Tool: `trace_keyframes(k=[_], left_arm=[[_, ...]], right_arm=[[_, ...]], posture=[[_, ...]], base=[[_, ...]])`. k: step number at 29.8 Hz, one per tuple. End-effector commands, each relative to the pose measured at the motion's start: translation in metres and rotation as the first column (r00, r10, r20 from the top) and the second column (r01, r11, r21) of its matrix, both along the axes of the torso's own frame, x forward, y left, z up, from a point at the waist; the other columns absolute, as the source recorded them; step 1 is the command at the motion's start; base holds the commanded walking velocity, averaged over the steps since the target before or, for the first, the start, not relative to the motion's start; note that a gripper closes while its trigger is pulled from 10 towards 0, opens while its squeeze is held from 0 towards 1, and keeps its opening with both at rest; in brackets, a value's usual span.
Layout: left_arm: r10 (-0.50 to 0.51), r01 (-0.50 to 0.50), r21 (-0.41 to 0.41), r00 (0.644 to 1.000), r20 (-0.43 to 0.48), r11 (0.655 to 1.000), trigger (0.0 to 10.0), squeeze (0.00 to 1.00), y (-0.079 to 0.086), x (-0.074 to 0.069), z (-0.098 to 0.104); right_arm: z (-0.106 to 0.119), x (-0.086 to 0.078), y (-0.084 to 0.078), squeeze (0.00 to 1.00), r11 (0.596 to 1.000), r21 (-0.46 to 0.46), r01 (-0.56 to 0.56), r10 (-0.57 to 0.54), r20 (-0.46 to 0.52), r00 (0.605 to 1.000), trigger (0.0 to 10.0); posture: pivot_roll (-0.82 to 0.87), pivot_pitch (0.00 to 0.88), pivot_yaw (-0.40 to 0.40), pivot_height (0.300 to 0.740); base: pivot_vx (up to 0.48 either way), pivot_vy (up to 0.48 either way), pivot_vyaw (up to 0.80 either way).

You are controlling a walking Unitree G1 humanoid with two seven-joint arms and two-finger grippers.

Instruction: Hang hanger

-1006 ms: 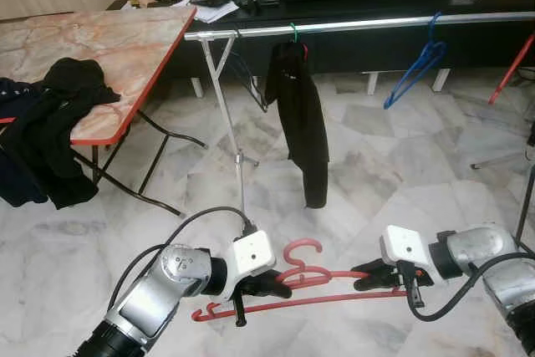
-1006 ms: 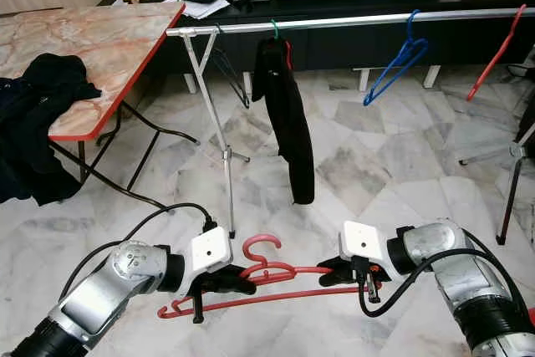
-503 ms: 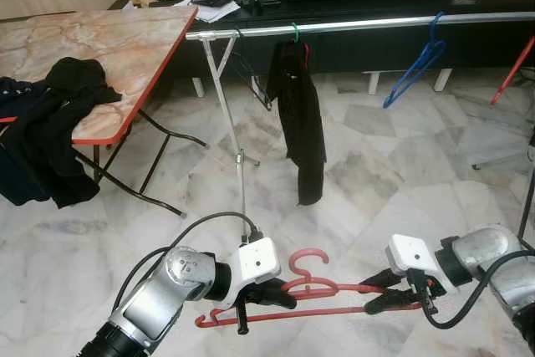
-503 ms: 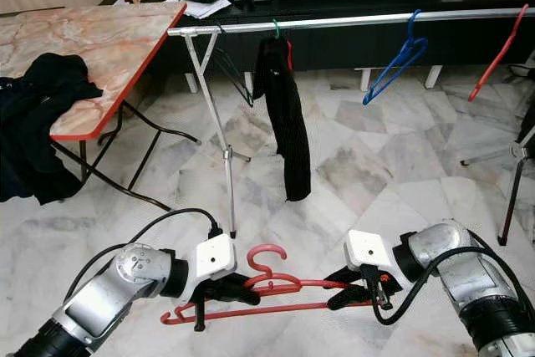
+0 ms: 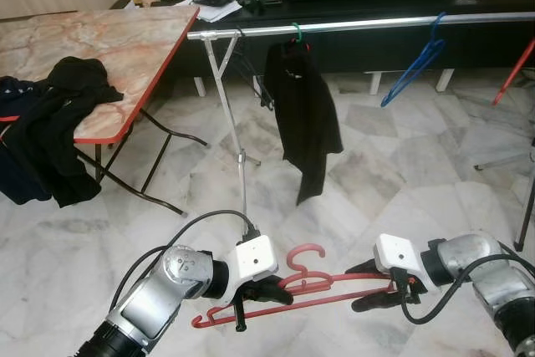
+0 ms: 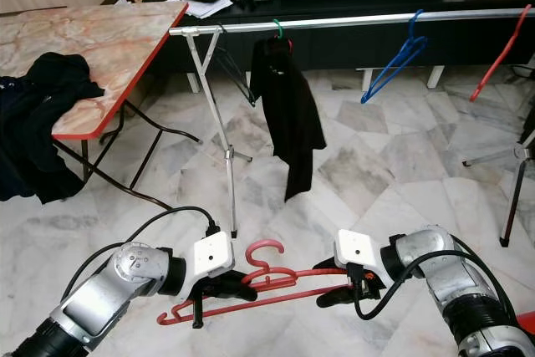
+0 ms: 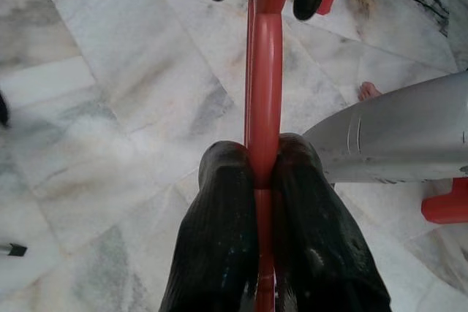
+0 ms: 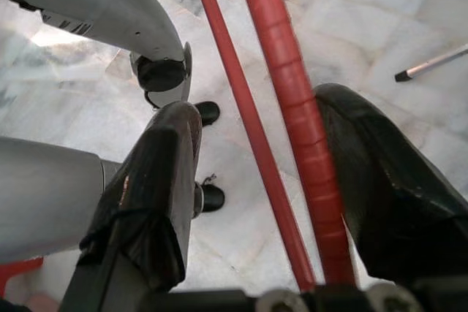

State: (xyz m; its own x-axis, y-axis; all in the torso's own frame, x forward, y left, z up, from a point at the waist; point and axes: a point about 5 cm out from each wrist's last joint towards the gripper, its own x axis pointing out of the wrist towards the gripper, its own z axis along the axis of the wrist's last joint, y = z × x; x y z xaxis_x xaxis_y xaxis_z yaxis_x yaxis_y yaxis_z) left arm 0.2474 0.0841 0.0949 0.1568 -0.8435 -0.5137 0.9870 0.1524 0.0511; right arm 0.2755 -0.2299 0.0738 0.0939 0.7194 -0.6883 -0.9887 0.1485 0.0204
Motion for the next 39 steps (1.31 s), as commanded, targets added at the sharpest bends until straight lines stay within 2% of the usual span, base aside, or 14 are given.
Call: trace_keyframes(k=[1, 6, 7, 11, 12, 23, 26, 27, 28, 29, 30, 34, 37, 39], left_arm=[[-0.009, 0.008, 0.021, 1.0, 0.02, 1.0, 0.0, 0.0, 0.004, 0.002, 0.005], [-0.029, 0.028, 0.041, 1.0, 0.011, 0.999, 0.0, 0.0, 0.006, -0.001, 0.004], [-0.035, 0.034, 0.061, 0.999, 0.012, 0.998, 0.0, 0.0, 0.007, -0.001, 0.002], [-0.045, 0.043, 0.089, 0.999, 0.012, 0.995, 0.0, 0.0, 0.009, -0.002, 0.0], [-0.043, 0.04, 0.114, 0.999, 0.023, 0.993, 0.0, 0.0, 0.012, -0.001, 0.0], [0.187, -0.211, 0.278, 0.976, 0.11, 0.937, 0.0, 0.0, 0.086, 0.011, 0.006], [0.428, -0.449, 0.193, 0.892, 0.144, 0.872, 0.5, 0.0, 0.121, 0.016, 0.01], [0.531, -0.556, 0.162, 0.829, 0.172, 0.815, 5.6, 0.0, 0.138, 0.016, 0.009], [0.558, -0.586, 0.157, 0.808, 0.187, 0.795, 5.6, 0.0, 0.143, 0.016, 0.008], [0.613, -0.641, 0.15, 0.766, 0.193, 0.753, 10.0, 0.0, 0.153, 0.015, 0.005], [0.719, -0.74, 0.131, 0.672, 0.178, 0.659, 10.0, 0.0, 0.17, 0.008, -0.006], [0.811, -0.824, 0.142, 0.565, 0.149, 0.548, 10.0, 0.0, 0.185, -0.007, -0.029], [0.924, -0.912, 0.193, 0.378, 0.05, 0.363, 10.0, 0.0, 0.193, -0.035, -0.078], [0.934, -0.916, 0.211, 0.356, 0.032, 0.342, 10.0, 0.0, 0.193, -0.041, -0.088]], right_arm=[[0.003, 0.006, 0.004, 1.0, 1.0, 0.023, 0.019, -0.02, 0.031, 0.999, 10.0], [0.002, 0.009, 0.006, 1.0, 0.999, 0.036, 0.029, -0.031, 0.044, 0.999, 10.0], [0.001, 0.009, 0.007, 0.42, 0.999, 0.04, 0.03, -0.031, 0.045, 0.999, 10.0], [0.0, 0.01, 0.008, 0.42, 0.998, 0.046, 0.03, -0.032, 0.049, 0.998, 10.0], [-0.001, 0.01, 0.008, 0.0, 0.998, 0.05, 0.027, -0.029, 0.043, 0.999, 10.0], [-0.018, -0.001, 0.01, 0.0, 1.0, 0.021, 0.005, -0.004, -0.022, 1.0, 10.0], [-0.033, 0.0, 0.013, 0.0, 0.991, -0.005, 0.131, -0.131, 0.044, 0.99, 10.0], [-0.04, 0.0, 0.014, 0.0, 0.979, -0.005, 0.203, -0.202, 0.073, 0.977, 10.0], [-0.042, 0.0, 0.015, 0.0, 0.975, -0.002, 0.224, -0.224, 0.077, 0.972, 10.0], [-0.046, 0.0, 0.015, 0.0, 0.963, 0.001, 0.271, -0.27, 0.078, 0.96, 10.0], [-0.057, -0.002, 0.017, 0.0, 0.924, 0.021, 0.383, -0.383, 0.072, 0.921, 10.0], [-0.073, -0.007, 0.02, 0.0, 0.849, 0.004, 0.529, -0.527, 0.076, 0.846, 10.0], [-0.093, -0.013, 0.023, 0.0, 0.621, 0.018, 0.784, -0.783, 0.06, 0.619, 10.0], [-0.097, -0.015, 0.025, 0.0, 0.577, 0.021, 0.816, -0.816, 0.035, 0.577, 10.0]], posture=[[-0.14, 0.052, 0.088, 0.74], [-0.13, 0.049, 0.089, 0.74], [-0.13, 0.045, 0.09, 0.74], [-0.13, 0.045, 0.09, 0.74], [-0.13, 0.04, 0.09, 0.74], [-0.11, 0.044, 0.091, 0.74], [-0.1, 0.046, 0.089, 0.74], [-0.1, 0.047, 0.089, 0.74], [-0.1, 0.047, 0.089, 0.74], [-0.1, 0.047, 0.089, 0.74], [-0.09, 0.046, 0.087, 0.74], [-0.08, 0.047, 0.086, 0.74], [-0.08, 0.046, 0.083, 0.74], [-0.08, 0.045, 0.083, 0.74]], base=[[0.0, 0.0, 0.0], [0.0, 0.0, 0.0], [0.0, 0.0, 0.0], [0.0, 0.0, 0.0], [0.0, 0.0, 0.0], [0.0, 0.0, 0.0], [0.0, 0.0, 0.0], [0.0, 0.0, 0.0], [0.0, 0.0, 0.0], [0.0, 0.0, 0.0], [0.0, 0.0, 0.0], [0.0, 0.0, 0.0], [0.0, 0.0, 0.0], [0.0, 0.0, 0.0]])
